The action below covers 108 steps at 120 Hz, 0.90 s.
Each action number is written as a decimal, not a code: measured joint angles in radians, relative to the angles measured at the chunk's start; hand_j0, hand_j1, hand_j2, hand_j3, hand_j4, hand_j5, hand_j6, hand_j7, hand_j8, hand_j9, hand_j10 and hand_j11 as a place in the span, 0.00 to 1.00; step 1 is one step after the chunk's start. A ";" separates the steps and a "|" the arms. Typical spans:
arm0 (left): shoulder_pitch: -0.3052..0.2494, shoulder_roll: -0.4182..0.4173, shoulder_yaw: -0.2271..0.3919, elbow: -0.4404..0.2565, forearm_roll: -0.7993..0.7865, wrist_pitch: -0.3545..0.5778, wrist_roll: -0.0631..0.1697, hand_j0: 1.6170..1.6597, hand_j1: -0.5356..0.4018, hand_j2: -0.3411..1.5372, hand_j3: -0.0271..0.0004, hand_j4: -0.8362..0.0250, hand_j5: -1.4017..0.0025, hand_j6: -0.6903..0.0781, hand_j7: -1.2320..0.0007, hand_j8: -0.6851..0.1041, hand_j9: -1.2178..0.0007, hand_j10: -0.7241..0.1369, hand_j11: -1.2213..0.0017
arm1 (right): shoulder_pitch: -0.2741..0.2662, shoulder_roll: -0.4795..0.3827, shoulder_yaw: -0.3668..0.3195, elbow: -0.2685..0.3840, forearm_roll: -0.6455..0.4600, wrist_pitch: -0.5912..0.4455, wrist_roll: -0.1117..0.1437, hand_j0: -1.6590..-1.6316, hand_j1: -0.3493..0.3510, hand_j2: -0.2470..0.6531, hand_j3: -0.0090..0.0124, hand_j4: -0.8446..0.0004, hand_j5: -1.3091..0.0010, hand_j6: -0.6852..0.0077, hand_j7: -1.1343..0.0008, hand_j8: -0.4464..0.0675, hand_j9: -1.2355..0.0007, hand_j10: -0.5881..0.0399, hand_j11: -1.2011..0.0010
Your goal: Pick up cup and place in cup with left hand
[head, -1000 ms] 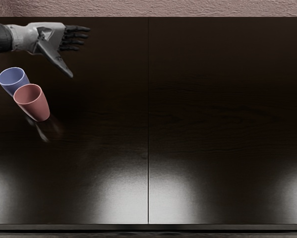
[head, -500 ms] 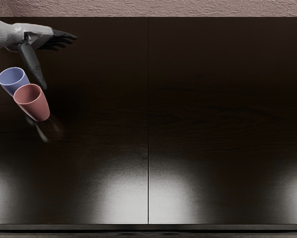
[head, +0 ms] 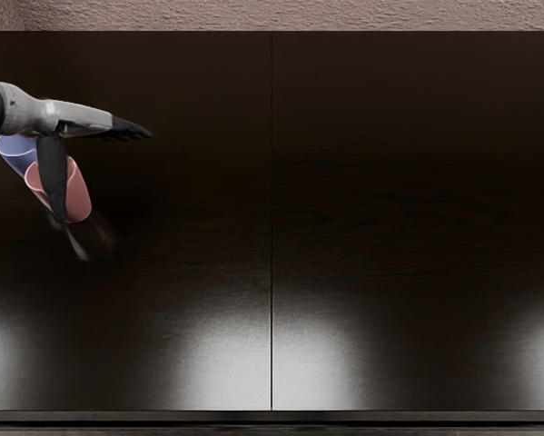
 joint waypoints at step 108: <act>-0.003 0.050 0.076 -0.018 0.120 0.107 -0.089 0.96 0.92 0.18 0.99 0.95 0.98 0.87 0.98 0.84 0.98 0.82 0.98 | 0.000 0.000 0.000 0.000 0.000 0.000 0.000 0.04 0.00 0.27 0.42 1.00 1.00 0.99 1.00 0.87 1.00 0.94 1.00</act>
